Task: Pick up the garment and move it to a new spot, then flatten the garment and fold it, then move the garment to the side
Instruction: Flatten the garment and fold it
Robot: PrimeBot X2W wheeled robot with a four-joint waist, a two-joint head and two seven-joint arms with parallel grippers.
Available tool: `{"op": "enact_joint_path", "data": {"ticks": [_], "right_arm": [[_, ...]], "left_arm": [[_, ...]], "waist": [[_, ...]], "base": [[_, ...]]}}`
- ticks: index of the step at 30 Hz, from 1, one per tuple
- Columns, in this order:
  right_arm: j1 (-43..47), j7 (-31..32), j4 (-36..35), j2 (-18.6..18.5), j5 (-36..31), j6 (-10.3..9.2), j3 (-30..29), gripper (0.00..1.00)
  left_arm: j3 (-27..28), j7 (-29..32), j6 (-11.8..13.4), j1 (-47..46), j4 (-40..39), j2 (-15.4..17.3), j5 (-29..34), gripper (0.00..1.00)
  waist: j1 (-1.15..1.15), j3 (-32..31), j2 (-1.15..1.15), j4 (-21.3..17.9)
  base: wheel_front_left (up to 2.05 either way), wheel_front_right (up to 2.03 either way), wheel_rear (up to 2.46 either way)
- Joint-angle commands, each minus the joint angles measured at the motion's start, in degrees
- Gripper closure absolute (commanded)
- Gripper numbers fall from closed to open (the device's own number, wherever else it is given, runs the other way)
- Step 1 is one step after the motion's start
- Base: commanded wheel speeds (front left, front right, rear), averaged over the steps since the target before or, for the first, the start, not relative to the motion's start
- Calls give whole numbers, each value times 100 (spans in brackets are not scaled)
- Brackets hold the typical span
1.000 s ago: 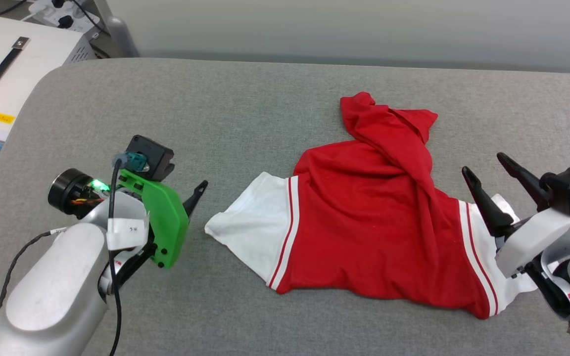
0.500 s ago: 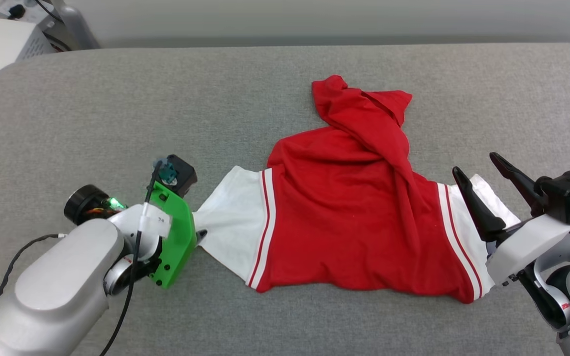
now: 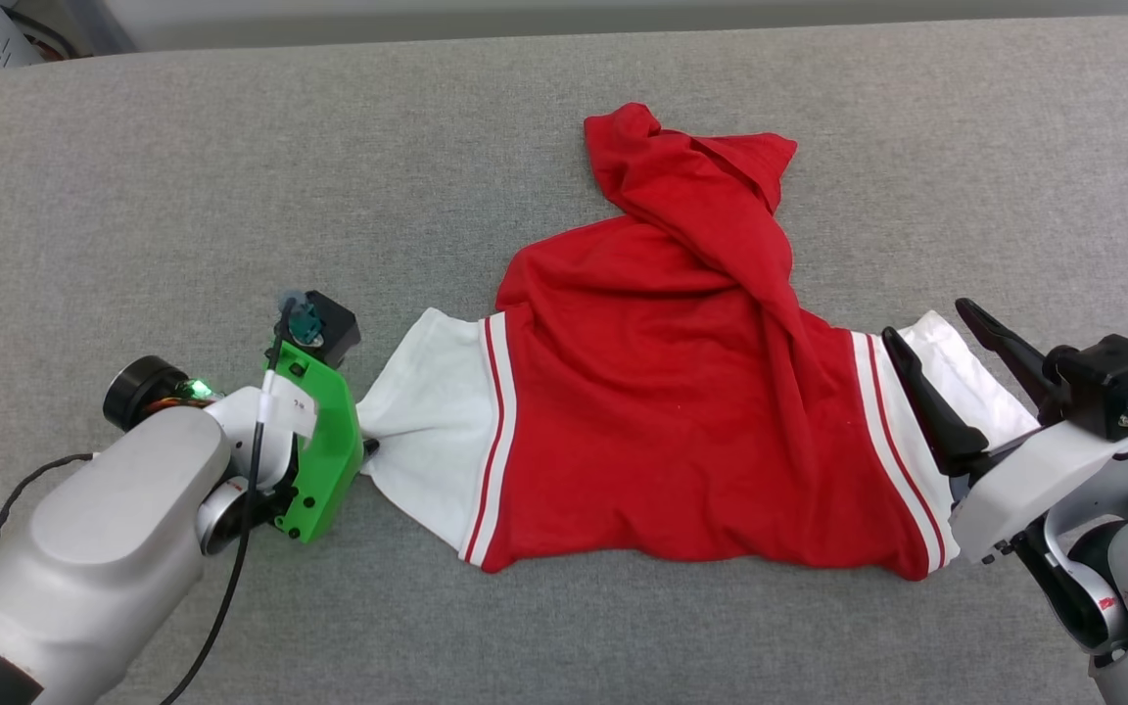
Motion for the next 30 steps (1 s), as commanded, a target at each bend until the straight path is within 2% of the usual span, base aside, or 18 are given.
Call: {"op": "enact_joint_path", "data": {"ticks": [1, 6, 10, 14, 17, 21, 25, 30], "right_arm": [[-95, 2, 13, -9, -42, -3, -11, 0], [-121, 74, -38, -123, 12, -3, -88, 0], [-190, 393, -221, -495, 60, -3, -269, 0], [-135, 1330, -541, -1167, 285, -3, -313, 0], [-42, 2257, -779, -1698, 722, -3, -358, 0], [38, 3306, -921, -2147, 1171, -3, -435, 0], [70, 4159, -810, -2390, 1601, -3, -219, 0], [-14, 4656, -396, -2504, 1732, -3, 268, 0]], "left_arm": [[-197, 0, 18, 123, 185, -91, -122, 100], [-405, -304, 18, 86, 127, -49, -384, 100], [-333, -787, 18, 129, -65, 184, -492, 100], [-92, -1178, 54, 293, -364, 501, -667, 100], [49, -1349, 197, 418, -638, 784, -718, 100], [210, -1501, 424, 541, -1020, 1022, -793, 100], [299, -1554, 626, 605, -1386, 1145, -823, 100], [262, -1477, 783, 585, -1700, 1141, -746, 100]], "waist": [[0, -5, 0, 4], [0, -166, 0, 56], [0, -344, 0, 76], [0, -500, 0, 129], [0, -566, 0, 185], [0, -585, 0, 267], [0, -539, 0, 342], [0, -413, 0, 447]], "base": [[0, 0, 0], [0, 0, 0], [0, 0, 0], [0, 0, 0], [0, 0, 0], [0, 0, 0], [0, 0, 0], [0, 0, 0]]}}
